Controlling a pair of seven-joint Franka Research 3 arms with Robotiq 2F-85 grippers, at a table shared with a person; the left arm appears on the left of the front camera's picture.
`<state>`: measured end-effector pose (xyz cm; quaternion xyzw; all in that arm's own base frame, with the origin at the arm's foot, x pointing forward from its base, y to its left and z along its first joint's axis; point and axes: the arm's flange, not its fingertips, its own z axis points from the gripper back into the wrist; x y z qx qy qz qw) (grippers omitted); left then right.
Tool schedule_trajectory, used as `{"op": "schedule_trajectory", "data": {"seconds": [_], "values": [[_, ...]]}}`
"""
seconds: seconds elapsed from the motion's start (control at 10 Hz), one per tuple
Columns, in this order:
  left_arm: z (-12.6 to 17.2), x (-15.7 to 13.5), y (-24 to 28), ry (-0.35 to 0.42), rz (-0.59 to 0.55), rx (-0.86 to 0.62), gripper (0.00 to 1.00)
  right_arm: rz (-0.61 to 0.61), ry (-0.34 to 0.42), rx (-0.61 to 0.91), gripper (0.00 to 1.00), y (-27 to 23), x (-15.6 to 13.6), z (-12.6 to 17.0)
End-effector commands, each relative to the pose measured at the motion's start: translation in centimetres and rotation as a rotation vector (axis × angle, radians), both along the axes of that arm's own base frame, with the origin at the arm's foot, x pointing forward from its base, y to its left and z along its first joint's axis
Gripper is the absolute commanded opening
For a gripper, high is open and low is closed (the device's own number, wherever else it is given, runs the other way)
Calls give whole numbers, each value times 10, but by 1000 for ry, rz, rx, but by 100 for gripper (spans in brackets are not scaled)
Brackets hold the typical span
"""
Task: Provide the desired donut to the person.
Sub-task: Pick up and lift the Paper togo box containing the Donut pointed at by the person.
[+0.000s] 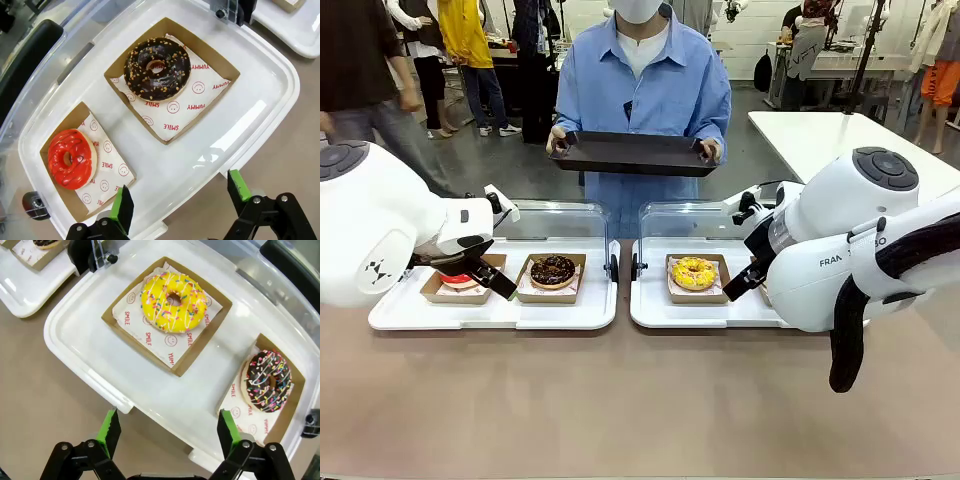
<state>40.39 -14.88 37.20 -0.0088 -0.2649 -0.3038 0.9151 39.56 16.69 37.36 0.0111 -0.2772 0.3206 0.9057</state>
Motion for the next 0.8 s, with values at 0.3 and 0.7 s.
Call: {"op": "schedule_trajectory", "data": {"seconds": [0.3, 0.7], "values": [[0, 0, 0, 0, 0, 0, 100, 0, 0, 0, 100, 0, 0, 0], [0, 0, 0, 0, 0, 0, 100, 0, 0, 0, 100, 0, 0, 0]]}}
